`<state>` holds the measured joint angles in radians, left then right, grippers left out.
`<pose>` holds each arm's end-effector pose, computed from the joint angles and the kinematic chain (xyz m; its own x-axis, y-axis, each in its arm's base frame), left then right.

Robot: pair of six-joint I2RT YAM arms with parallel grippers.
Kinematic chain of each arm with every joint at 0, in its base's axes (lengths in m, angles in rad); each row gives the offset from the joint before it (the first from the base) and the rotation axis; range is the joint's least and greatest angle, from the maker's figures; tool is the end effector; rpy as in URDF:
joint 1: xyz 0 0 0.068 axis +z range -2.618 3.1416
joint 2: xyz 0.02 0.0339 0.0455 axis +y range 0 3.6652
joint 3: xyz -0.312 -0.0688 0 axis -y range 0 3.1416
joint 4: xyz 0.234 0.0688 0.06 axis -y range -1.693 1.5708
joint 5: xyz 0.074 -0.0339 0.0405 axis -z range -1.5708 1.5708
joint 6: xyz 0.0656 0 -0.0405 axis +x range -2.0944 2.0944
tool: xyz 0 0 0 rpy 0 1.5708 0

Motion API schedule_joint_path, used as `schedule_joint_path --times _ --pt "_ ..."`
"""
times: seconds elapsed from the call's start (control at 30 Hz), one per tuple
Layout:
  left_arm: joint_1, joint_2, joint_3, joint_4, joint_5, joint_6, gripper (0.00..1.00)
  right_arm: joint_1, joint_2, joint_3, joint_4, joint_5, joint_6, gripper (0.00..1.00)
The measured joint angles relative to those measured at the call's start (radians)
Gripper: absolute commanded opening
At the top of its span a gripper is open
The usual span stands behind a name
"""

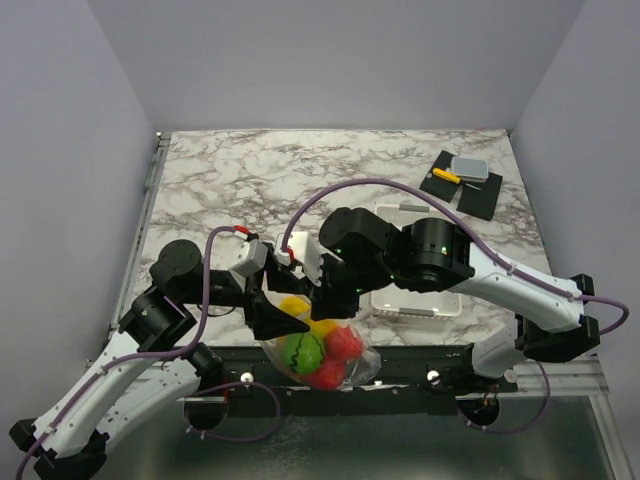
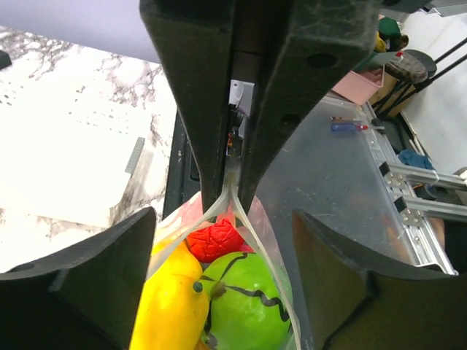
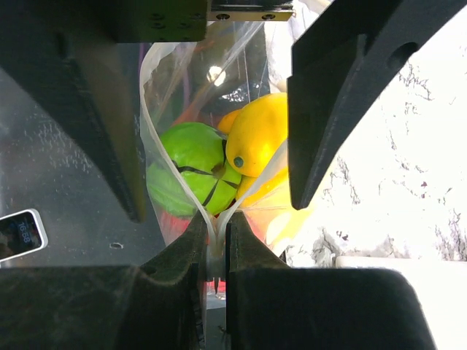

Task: Place the food in the zip-top bag and seal the zipper
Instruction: Zip the zipper food storage bag at the center of the board.

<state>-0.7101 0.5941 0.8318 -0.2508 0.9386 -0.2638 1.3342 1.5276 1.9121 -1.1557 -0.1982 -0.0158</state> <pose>0.0319 -0.0972 0.4001 -0.2695 0.0285 -0.9626 0.9598 -0.0729 -0.2709 0.0578 0.2948 0.4722 -0.1478 -0.6790 -0.7192 -0.9887 0.0818 0.1259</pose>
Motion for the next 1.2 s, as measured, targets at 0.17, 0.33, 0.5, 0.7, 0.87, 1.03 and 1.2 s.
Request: schedule_joint_path --times 0.17,0.33,0.5,0.7,0.87,1.03,1.2 --pt "-0.018 0.005 0.000 -0.035 -0.036 0.029 0.65 0.000 0.000 0.000 -0.010 0.002 0.001 0.01" --pt "-0.040 0.005 0.003 -0.061 -0.067 0.056 0.63 0.000 0.000 0.000 -0.021 0.004 0.001 0.01" --pt "-0.069 0.010 0.008 -0.090 -0.103 0.084 0.59 0.000 0.000 0.000 -0.032 0.006 0.001 0.01" --pt "-0.099 0.027 0.012 -0.117 -0.149 0.111 0.49 0.000 -0.001 0.003 -0.058 0.017 0.002 0.01" --pt "-0.113 0.030 0.023 -0.142 -0.177 0.127 0.43 0.000 -0.003 0.015 -0.066 0.022 0.002 0.01" --pt "-0.119 0.036 0.028 -0.143 -0.192 0.136 0.09 0.000 -0.010 0.029 -0.070 0.022 0.002 0.01" --pt "-0.127 0.048 0.041 -0.141 -0.192 0.143 0.00 0.000 -0.011 0.049 -0.074 0.022 0.002 0.01"
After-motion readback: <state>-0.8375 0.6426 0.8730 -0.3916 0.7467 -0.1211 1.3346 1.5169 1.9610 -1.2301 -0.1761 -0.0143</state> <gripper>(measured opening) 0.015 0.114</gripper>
